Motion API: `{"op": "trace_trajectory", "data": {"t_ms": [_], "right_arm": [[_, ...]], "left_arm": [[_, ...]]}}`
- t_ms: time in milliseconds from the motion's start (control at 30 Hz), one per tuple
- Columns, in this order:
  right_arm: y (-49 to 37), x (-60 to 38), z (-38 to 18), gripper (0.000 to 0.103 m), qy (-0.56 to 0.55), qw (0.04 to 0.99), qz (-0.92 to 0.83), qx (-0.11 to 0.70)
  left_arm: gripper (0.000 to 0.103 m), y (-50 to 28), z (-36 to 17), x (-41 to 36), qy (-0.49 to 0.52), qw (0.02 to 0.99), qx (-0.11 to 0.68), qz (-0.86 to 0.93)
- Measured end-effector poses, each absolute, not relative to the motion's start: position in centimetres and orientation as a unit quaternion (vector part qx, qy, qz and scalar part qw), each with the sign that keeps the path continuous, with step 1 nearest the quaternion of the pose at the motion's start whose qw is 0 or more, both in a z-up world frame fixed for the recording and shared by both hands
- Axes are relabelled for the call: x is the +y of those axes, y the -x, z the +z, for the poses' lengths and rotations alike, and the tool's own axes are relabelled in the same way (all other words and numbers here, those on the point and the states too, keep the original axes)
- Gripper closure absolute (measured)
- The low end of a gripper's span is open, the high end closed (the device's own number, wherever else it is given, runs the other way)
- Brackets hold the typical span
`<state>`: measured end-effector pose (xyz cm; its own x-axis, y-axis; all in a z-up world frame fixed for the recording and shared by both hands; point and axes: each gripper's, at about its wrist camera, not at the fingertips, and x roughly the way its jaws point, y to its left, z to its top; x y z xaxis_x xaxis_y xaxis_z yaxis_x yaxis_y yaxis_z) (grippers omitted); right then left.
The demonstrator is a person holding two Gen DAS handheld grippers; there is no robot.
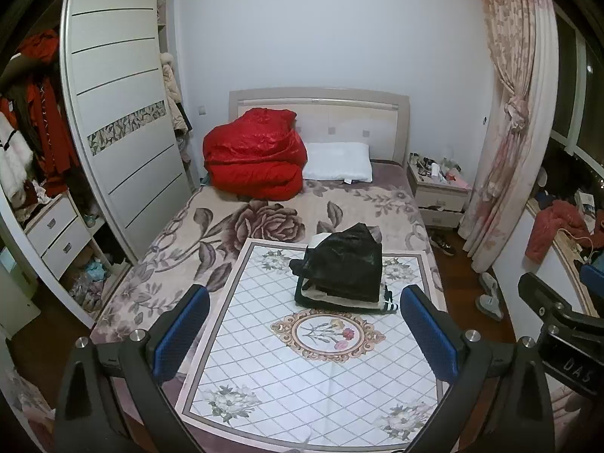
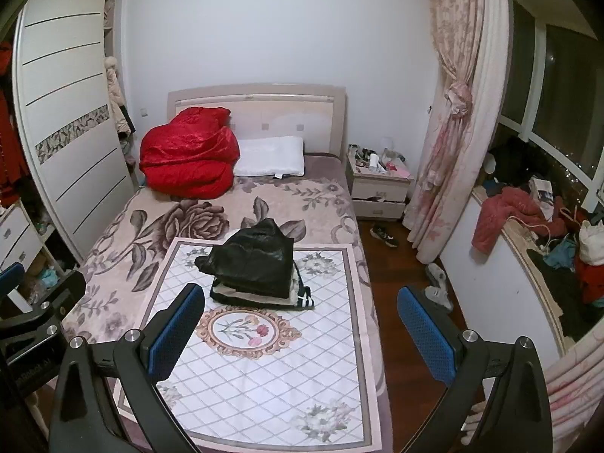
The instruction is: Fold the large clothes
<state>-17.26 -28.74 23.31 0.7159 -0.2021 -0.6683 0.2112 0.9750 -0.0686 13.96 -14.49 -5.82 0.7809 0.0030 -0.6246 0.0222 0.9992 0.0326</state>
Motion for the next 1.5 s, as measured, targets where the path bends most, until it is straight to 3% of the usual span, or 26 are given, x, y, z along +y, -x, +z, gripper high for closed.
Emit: {"op": "trace_trajectory", "data": {"t_ms": [1500], "right_arm": [[16.1,-27.8,22.3,0.000,-0.005,0.925,-0.092,0.370]], "left_arm": [[0.000,-15.0,-5.1,-14.4,-0.013,0.943,0.333,0.007]]}}
